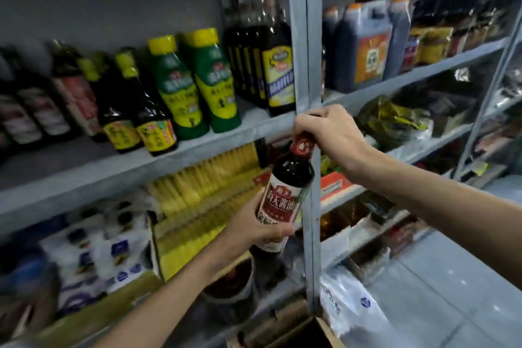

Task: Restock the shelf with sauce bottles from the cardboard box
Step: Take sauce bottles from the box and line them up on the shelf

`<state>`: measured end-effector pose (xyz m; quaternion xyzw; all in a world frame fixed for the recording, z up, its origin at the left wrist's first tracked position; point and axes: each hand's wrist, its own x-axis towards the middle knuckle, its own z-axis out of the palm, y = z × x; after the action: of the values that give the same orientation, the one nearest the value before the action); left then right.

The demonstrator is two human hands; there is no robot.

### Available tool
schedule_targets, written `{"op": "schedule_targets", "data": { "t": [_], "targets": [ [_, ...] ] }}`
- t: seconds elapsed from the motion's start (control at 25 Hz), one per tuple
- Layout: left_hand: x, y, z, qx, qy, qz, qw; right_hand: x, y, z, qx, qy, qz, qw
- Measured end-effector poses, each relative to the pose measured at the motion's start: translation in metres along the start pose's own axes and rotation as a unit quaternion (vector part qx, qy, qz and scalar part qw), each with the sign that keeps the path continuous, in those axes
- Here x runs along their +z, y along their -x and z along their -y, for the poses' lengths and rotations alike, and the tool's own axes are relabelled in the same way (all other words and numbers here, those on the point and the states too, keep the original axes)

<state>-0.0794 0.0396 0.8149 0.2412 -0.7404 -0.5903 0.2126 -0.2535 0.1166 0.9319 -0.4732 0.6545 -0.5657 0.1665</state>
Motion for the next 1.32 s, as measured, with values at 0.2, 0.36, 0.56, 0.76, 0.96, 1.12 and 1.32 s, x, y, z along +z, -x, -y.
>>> {"op": "schedule_targets", "data": {
  "t": [0.2,0.36,0.56,0.76,0.96,1.12,1.32],
  "targets": [
    [-0.063,0.081,-0.084,0.037,0.001,-0.063,0.997,0.04,-0.008,0.11,-0.071,-0.079,0.072,0.992],
    [-0.114,0.136,-0.125,0.057,-0.013,-0.149,0.987,0.092,-0.006,0.179,-0.101,-0.122,0.104,0.982],
    [-0.21,0.203,-0.135,0.063,-0.04,-0.241,0.968,0.199,0.015,0.229,-0.109,-0.17,0.143,0.969],
    [-0.323,0.272,-0.118,0.023,-0.058,-0.256,0.965,0.327,0.048,0.244,-0.075,-0.072,0.296,0.95],
    [-0.403,0.292,-0.114,0.01,-0.059,-0.237,0.97,0.413,0.05,0.275,-0.058,-0.1,0.307,0.945],
    [-0.429,0.268,-0.104,0.023,-0.046,-0.237,0.97,0.437,0.028,0.282,-0.065,-0.156,0.264,0.95],
    [-0.45,0.228,-0.085,-0.001,-0.091,-0.217,0.972,0.456,-0.025,0.271,-0.109,-0.19,0.242,0.945]
  ]
}}
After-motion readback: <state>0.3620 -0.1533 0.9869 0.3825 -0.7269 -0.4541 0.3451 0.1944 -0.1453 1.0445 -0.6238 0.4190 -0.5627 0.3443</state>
